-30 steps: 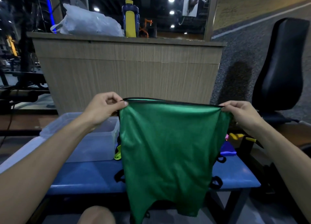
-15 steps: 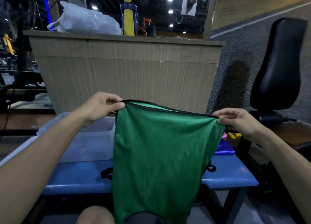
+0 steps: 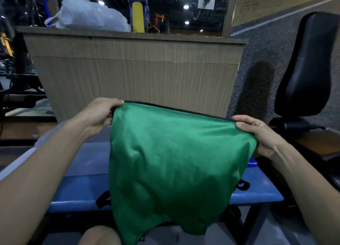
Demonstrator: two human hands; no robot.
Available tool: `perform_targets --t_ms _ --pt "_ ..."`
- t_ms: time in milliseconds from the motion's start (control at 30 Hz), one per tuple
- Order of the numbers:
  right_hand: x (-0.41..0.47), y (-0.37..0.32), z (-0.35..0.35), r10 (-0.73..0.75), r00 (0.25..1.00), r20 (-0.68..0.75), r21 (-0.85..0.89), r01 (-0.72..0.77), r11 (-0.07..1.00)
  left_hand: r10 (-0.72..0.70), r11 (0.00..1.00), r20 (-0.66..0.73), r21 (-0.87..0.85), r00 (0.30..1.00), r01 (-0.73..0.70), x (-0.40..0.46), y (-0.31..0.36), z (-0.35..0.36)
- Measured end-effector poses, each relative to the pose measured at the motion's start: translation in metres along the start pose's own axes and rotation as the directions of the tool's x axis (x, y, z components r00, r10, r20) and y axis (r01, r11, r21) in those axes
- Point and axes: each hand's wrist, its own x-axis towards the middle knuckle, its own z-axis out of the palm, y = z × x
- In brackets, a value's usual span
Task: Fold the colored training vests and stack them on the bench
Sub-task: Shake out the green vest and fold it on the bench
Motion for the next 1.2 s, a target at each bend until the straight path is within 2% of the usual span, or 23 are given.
perform_targets --t_ms 33,67,133,200,233,300,367,533,633,733,833,967,1067,1100,1133,1200 --pt "0.003 0.004 0.009 0.01 0.998 -0.062 -0.083 -0.015 0.996 0.005 0.99 -0.064 0.138 0.998 0.004 -0.001 -0.003 0.005" --pt "0.004 0.008 0.02 -0.006 0.993 -0.12 -0.166 -0.014 0.986 0.017 0.972 -0.067 0.236 0.998 0.0 -0.005 -0.006 0.012" --pt "0.007 0.018 0.049 -0.092 0.984 -0.152 -0.301 0.043 0.953 0.019 0.955 0.068 0.294 0.997 -0.038 -0.025 -0.009 0.039" --pt "0.001 0.026 0.092 -0.13 0.99 -0.054 -0.393 0.098 0.914 0.005 0.963 0.212 0.262 0.977 -0.062 -0.046 -0.014 0.072" --pt "-0.002 0.029 0.112 -0.134 0.991 -0.006 -0.423 0.119 0.898 0.007 0.967 0.242 0.247 0.97 -0.069 -0.052 -0.018 0.086" --pt "-0.005 0.035 0.138 -0.177 0.984 0.01 -0.493 0.159 0.855 0.021 0.978 0.226 0.196 0.974 -0.067 -0.058 -0.026 0.106" --pt "-0.004 0.036 0.146 -0.218 0.975 -0.036 -0.547 0.164 0.821 0.024 0.99 0.165 0.135 0.986 -0.047 -0.06 -0.03 0.113" --pt "-0.01 0.035 0.151 -0.217 0.975 -0.054 -0.602 0.142 0.786 0.027 0.991 0.099 0.125 0.995 -0.04 -0.061 -0.035 0.12" --pt "-0.015 0.028 0.152 -0.26 0.964 -0.057 -0.631 0.167 0.758 0.025 0.989 0.114 0.143 0.993 -0.041 -0.062 -0.033 0.123" --pt "-0.018 0.021 0.153 -0.242 0.97 -0.014 -0.674 0.17 0.719 0.012 0.989 0.165 0.142 0.986 -0.035 -0.065 -0.029 0.126" --pt "-0.019 0.018 0.153 -0.205 0.977 0.051 -0.68 0.184 0.71 -0.05 0.999 0.258 0.035 0.965 0.042 -0.07 -0.022 0.127" --pt "-0.026 0.012 0.151 -0.243 0.96 0.14 -0.805 0.253 0.537 -0.197 0.944 0.395 -0.17 0.897 0.282 -0.069 -0.019 0.12" --pt "-0.028 0.007 0.146 -0.255 0.944 0.209 -0.802 0.315 0.508 -0.199 0.898 0.506 -0.249 0.839 0.364 -0.069 -0.024 0.112" --pt "-0.028 0.004 0.143 -0.252 0.942 0.222 -0.794 0.324 0.514 -0.176 0.907 0.491 -0.256 0.853 0.335 -0.071 -0.026 0.11" --pt "-0.029 0.0 0.139 -0.251 0.942 0.222 -0.788 0.325 0.523 -0.122 0.942 0.432 -0.234 0.894 0.242 -0.071 -0.029 0.106" --pt "-0.027 -0.011 0.13 -0.254 0.94 0.229 -0.751 0.336 0.569 0.103 0.993 0.233 -0.074 0.967 -0.088 -0.073 -0.036 0.097"
